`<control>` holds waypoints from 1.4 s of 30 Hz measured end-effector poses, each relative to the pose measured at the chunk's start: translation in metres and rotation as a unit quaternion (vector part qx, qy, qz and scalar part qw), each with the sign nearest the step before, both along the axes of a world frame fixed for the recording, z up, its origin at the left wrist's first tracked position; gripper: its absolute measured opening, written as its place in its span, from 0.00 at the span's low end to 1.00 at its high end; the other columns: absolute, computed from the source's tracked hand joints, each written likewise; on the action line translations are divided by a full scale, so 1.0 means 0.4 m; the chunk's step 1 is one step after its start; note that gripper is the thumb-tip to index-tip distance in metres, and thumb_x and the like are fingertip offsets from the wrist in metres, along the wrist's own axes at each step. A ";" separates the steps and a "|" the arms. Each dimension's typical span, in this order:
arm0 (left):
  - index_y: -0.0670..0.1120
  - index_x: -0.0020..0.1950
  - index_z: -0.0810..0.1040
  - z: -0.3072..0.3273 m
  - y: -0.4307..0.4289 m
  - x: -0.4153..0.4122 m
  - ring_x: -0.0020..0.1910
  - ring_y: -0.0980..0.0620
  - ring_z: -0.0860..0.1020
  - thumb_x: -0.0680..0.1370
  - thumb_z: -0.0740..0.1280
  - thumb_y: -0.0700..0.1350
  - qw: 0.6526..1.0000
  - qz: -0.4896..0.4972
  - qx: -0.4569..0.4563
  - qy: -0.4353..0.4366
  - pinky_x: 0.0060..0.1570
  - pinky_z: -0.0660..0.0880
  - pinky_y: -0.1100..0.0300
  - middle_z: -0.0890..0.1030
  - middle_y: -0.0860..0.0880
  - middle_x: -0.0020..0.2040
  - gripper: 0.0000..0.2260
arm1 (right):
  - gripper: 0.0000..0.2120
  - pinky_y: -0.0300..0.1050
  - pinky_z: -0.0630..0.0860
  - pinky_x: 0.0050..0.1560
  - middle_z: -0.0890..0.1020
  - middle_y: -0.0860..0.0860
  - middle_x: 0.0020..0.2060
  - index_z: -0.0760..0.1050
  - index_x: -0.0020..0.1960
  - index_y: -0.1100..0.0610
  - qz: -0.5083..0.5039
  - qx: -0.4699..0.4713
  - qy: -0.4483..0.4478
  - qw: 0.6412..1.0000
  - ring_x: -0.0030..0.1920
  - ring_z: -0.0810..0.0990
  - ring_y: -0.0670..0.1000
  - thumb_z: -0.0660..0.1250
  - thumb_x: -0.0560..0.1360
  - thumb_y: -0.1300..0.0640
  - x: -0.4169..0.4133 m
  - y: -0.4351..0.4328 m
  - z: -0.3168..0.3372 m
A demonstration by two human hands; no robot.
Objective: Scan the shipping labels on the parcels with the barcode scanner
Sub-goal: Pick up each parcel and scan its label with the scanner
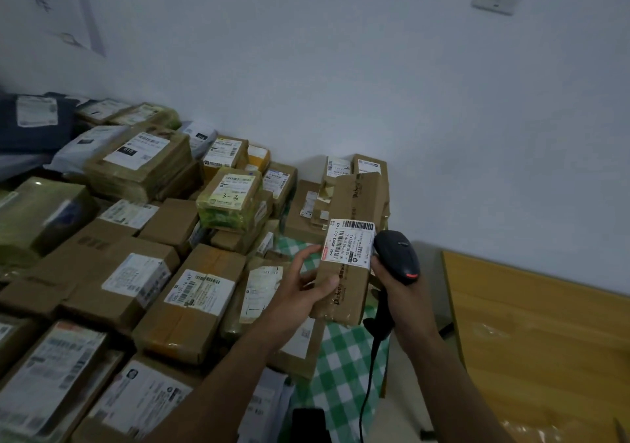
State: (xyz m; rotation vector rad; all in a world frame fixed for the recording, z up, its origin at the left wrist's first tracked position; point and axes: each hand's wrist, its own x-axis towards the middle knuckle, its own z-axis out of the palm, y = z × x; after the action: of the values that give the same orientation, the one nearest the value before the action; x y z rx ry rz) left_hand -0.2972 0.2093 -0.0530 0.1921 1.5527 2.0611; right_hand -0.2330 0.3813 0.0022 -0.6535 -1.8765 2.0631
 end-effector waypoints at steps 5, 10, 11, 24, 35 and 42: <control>0.74 0.73 0.65 -0.006 0.003 -0.040 0.64 0.55 0.79 0.73 0.80 0.45 0.994 0.038 -0.069 0.073 0.58 0.82 0.49 0.77 0.60 0.67 0.39 | 0.13 0.51 0.82 0.52 0.88 0.43 0.45 0.81 0.57 0.45 0.003 0.057 -0.053 0.997 0.47 0.88 0.45 0.78 0.75 0.53 0.001 0.023 0.009; 0.69 0.76 0.60 -0.024 0.047 -0.097 0.61 0.68 0.78 0.74 0.78 0.38 0.971 0.056 -0.136 0.189 0.58 0.78 0.66 0.79 0.71 0.60 0.43 | 0.14 0.48 0.84 0.47 0.88 0.48 0.47 0.81 0.58 0.45 0.054 0.075 -0.073 0.993 0.45 0.89 0.51 0.78 0.75 0.53 0.002 0.040 0.045; 0.68 0.78 0.60 -0.037 0.059 -0.107 0.63 0.65 0.78 0.74 0.79 0.39 0.967 0.063 -0.148 0.197 0.61 0.78 0.63 0.78 0.65 0.64 0.44 | 0.14 0.45 0.83 0.45 0.88 0.50 0.47 0.81 0.59 0.47 0.070 0.075 -0.077 0.992 0.44 0.89 0.52 0.78 0.75 0.53 0.002 0.039 0.055; 0.58 0.84 0.52 -0.130 0.120 -0.121 0.54 0.71 0.69 0.75 0.79 0.43 0.954 0.078 -0.219 0.191 0.43 0.67 0.84 0.65 0.47 0.67 0.47 | 0.09 0.42 0.73 0.33 0.80 0.52 0.33 0.80 0.57 0.54 0.123 0.048 -0.142 0.981 0.35 0.84 0.52 0.73 0.79 0.53 0.004 0.047 0.109; 0.67 0.82 0.54 -0.179 0.108 -0.147 0.60 0.63 0.78 0.71 0.80 0.47 0.957 0.077 -0.214 0.181 0.53 0.76 0.73 0.70 0.49 0.70 0.49 | 0.08 0.44 0.74 0.34 0.81 0.53 0.34 0.80 0.55 0.51 0.125 0.036 -0.156 0.979 0.37 0.85 0.54 0.74 0.78 0.51 0.009 0.053 0.108; 0.69 0.81 0.54 -0.175 0.104 -0.146 0.64 0.59 0.78 0.66 0.79 0.57 0.963 0.081 -0.196 0.165 0.62 0.80 0.52 0.73 0.50 0.71 0.50 | 0.09 0.43 0.74 0.34 0.82 0.56 0.38 0.79 0.59 0.47 0.140 0.034 -0.138 0.980 0.36 0.84 0.53 0.72 0.80 0.51 0.014 0.053 0.110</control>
State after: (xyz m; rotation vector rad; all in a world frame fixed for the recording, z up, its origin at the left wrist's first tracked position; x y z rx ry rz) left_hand -0.3558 0.2509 -0.1231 0.2775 2.2105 1.8561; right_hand -0.2274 0.4025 0.0460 -0.7265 -2.3024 2.1529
